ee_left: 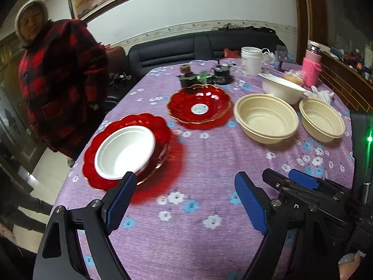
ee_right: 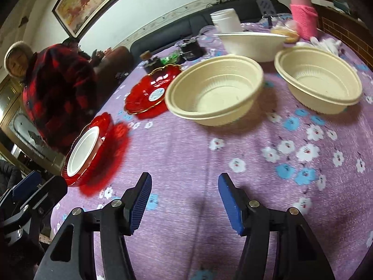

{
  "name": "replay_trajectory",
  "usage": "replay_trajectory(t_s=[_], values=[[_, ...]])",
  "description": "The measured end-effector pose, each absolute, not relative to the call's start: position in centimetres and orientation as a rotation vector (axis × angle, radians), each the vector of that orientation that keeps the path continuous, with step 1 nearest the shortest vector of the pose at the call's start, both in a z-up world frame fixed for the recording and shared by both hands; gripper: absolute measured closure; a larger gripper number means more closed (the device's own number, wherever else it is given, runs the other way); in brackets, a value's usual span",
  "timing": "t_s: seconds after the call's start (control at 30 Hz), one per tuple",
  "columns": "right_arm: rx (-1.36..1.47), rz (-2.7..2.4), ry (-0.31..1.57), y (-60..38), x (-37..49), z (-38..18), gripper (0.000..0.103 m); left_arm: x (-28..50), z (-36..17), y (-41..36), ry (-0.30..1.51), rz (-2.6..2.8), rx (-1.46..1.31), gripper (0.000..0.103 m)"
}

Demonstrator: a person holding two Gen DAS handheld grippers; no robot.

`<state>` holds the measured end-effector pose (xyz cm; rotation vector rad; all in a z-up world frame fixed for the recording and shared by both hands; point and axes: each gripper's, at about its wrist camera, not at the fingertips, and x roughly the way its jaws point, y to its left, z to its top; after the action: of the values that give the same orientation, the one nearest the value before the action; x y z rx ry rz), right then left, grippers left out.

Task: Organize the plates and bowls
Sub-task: 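Move the right tool toward the small labelled red plate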

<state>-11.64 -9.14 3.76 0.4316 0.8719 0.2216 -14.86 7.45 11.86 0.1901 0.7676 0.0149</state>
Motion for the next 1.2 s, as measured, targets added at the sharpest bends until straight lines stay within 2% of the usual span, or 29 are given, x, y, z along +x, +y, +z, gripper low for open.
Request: replay_trajectory(t_s=[0.43,0.63,0.73,0.83,1.13,1.2], values=[[0.508,0.142,0.804,-13.7,-12.6,4.3,0.039,-14.1,10.0,4.2,0.842,-0.063,0.207,0.018],[0.542,0.082,0.789,-16.2,-12.6,4.6,0.038,-14.3,10.1,3.7,0.837,-0.235,0.099,0.018],[0.539,0.076,0.807,-16.5,-12.6,4.3,0.038,-13.2,9.0,3.8,0.903,-0.349,-0.023,0.018],[0.518,0.069,0.818,-16.6,-12.6,4.2,0.038,-12.0,8.0,3.2,0.948,-0.369,-0.011,0.018],[0.475,0.009,0.827,-17.2,-9.9,5.0,0.038,-6.3,9.8,6.1,0.919,-0.318,-0.081,0.018],[0.498,0.014,0.834,-17.3,-8.6,4.8,0.038,-4.2,9.5,6.1,0.944,-0.301,-0.094,0.021]])
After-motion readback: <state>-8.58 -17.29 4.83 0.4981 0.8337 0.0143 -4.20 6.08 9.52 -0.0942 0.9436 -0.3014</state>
